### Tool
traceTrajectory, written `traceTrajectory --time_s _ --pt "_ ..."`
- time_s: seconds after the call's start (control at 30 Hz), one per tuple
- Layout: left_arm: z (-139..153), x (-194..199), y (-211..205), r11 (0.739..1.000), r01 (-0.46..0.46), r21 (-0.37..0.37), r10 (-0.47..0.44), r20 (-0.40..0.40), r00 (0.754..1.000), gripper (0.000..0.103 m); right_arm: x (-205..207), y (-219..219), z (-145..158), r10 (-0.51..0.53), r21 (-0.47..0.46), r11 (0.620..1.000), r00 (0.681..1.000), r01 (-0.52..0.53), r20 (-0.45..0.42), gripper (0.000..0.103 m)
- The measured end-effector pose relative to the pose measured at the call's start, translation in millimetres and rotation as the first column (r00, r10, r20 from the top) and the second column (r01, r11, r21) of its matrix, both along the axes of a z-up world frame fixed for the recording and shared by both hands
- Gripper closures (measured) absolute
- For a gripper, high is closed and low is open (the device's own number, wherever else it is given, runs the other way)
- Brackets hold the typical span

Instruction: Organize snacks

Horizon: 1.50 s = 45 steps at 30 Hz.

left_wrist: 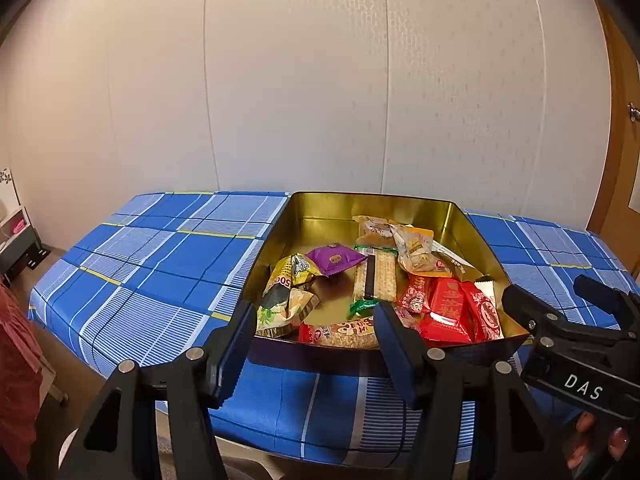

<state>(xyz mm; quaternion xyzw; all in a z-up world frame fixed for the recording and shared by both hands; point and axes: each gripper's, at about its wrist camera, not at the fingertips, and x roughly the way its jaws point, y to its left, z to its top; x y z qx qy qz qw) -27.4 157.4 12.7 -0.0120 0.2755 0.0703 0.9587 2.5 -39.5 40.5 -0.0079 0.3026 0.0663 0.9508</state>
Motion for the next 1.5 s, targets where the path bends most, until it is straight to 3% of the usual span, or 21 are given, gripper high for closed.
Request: traceTrajectory --time_s 0.6,1.5 --pt "0.1 -1.3 0.3 1.0 -0.006 -0.02 0.006 0.015 1.0 0.041 0.7 1.0 -1.9 0.005 0.0 1.0 1.0 -0.005 -0.007 0.0" --pt "-2.2 -0.3 -6.4 1.0 -0.005 0.011 0.005 0.014 1.0 0.041 1.6 2.2 -2.1 0.0 0.006 1.0 1.0 0.0 -0.016 0.0"
